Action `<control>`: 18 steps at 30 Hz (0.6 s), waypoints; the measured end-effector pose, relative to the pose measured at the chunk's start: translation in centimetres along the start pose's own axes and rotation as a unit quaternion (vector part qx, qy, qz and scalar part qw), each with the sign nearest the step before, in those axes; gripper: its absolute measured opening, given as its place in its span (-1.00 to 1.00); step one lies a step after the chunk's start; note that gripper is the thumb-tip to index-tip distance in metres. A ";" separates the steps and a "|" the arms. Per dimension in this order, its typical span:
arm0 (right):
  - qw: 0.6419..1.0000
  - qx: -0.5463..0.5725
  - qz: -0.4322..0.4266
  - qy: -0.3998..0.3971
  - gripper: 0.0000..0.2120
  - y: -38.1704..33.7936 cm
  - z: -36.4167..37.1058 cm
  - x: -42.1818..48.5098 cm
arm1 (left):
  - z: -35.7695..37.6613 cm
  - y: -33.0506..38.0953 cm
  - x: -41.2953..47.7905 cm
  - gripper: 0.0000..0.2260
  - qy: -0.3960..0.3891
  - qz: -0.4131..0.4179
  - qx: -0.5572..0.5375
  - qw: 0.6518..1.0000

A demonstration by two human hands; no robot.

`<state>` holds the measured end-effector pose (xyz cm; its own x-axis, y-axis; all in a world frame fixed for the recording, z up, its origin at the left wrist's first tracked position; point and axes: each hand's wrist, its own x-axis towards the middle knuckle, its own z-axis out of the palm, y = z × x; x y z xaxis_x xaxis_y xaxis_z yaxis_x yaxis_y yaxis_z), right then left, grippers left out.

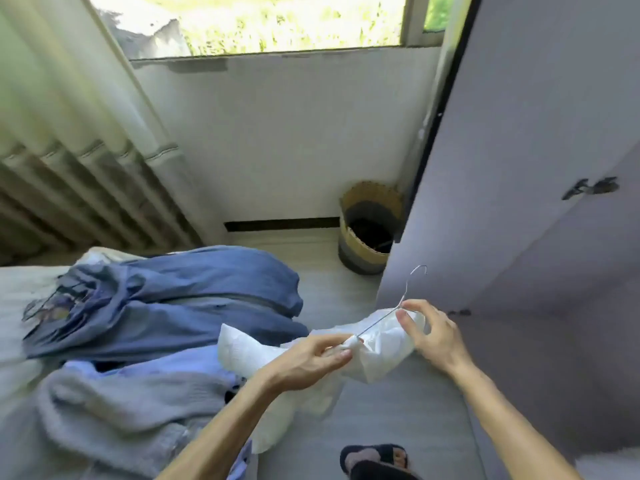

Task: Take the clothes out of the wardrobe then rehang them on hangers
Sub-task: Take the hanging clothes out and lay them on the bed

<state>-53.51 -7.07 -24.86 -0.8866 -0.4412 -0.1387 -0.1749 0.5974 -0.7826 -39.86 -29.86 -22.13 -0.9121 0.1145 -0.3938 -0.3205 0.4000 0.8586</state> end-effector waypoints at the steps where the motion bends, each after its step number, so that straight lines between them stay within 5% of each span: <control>1: 0.999 -0.009 -0.028 -0.026 -0.97 -1.4 1.7 -0.6 | -0.5 -1.2 -3.0 -0.72 0.018 -0.012 -0.017 1.000; 4: 0.990 -0.019 -0.111 -0.086 -0.84 -5.9 6.2 -2.6 | -1.4 -4.4 -11.9 -0.71 0.059 -0.051 -0.081 0.994; 7: 0.974 0.000 -0.181 -0.139 -0.96 -11.0 11.2 -5.4 | -1.6 -7.0 -20.7 -0.69 0.103 -0.083 -0.165 0.977; 11: 0.937 0.020 -0.259 -0.232 -0.89 -17.1 17.9 -10.5 | 0.6 -9.7 -31.8 -0.69 0.198 -0.137 -0.208 0.948; 18: 0.784 0.022 -0.412 -0.464 -0.86 -22.9 25.5 -21.6 | 11.4 -9.2 -45.5 -0.88 0.340 -0.254 -0.224 0.877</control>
<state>-19.45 -28.30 -19.39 0.2168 -0.9744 0.0592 -0.4913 -0.1613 -0.8559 7.56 -28.39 -15.89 -0.5145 -0.6055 -0.6071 -0.6592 -0.1735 0.7317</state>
